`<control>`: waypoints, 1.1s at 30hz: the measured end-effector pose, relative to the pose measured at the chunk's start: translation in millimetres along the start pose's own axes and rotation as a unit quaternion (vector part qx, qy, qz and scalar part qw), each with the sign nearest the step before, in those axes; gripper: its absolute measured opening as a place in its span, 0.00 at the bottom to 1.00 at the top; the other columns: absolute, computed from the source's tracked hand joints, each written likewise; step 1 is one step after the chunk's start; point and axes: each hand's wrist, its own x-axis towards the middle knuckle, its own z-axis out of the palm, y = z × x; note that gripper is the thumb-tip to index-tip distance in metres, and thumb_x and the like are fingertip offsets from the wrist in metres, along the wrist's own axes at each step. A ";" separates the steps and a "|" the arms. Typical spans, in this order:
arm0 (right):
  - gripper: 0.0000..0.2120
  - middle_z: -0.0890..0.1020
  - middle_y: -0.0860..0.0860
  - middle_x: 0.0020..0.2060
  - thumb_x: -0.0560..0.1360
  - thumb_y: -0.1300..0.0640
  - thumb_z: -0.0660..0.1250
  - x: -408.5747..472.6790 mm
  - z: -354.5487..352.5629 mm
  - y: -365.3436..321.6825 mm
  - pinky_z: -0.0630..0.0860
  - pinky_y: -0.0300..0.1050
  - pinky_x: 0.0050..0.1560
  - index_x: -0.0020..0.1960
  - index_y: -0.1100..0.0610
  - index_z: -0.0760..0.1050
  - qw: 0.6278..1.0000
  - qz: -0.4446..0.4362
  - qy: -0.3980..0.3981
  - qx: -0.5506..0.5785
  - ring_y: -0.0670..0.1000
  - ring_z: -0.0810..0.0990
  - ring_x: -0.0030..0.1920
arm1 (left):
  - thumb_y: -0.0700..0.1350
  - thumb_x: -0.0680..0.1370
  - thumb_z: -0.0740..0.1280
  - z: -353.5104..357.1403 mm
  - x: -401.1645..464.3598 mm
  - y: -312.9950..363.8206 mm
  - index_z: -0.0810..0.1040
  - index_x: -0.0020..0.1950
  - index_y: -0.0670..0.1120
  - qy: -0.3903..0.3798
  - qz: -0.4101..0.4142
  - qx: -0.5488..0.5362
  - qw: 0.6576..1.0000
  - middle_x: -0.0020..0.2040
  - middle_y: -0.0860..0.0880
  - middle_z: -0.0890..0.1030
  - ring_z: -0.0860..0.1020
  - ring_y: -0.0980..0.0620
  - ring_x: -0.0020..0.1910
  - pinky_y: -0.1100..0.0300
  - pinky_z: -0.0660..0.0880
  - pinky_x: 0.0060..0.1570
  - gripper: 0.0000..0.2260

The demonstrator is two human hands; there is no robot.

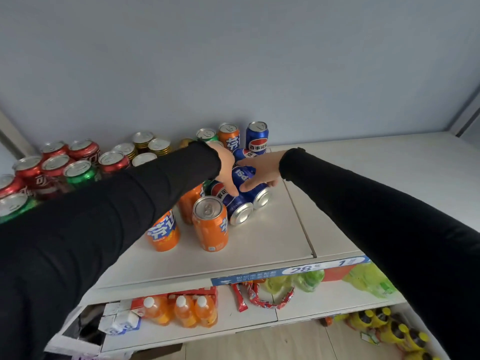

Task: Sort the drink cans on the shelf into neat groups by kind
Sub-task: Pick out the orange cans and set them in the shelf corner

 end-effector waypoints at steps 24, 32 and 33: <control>0.38 0.79 0.47 0.51 0.68 0.55 0.78 -47.1 57.7 49.5 0.76 0.40 0.40 0.66 0.44 0.55 0.952 -0.092 0.270 0.116 0.51 0.80 0.44 | 0.50 0.75 0.73 15.4 -27.9 12.3 0.73 0.54 0.45 0.235 0.050 -0.034 0.970 0.50 0.46 0.78 0.74 0.46 0.45 0.56 0.65 0.41 0.15; 0.27 0.78 0.46 0.60 0.71 0.40 0.73 -50.7 51.9 61.7 0.80 0.44 0.49 0.60 0.44 0.60 0.930 -0.148 0.300 0.155 0.48 0.81 0.50 | 0.47 0.74 0.75 3.7 -40.0 11.3 0.84 0.46 0.47 0.157 0.102 -0.123 0.975 0.41 0.53 0.82 0.80 0.52 0.43 0.63 0.69 0.37 0.05; 0.27 0.78 0.45 0.59 0.72 0.36 0.69 -50.7 45.4 61.2 0.79 0.43 0.49 0.62 0.45 0.61 0.918 -0.158 0.319 0.172 0.48 0.81 0.50 | 0.47 0.74 0.74 -0.4 -41.0 10.3 0.85 0.45 0.48 0.141 0.104 -0.135 0.975 0.40 0.53 0.82 0.81 0.53 0.41 0.64 0.71 0.37 0.03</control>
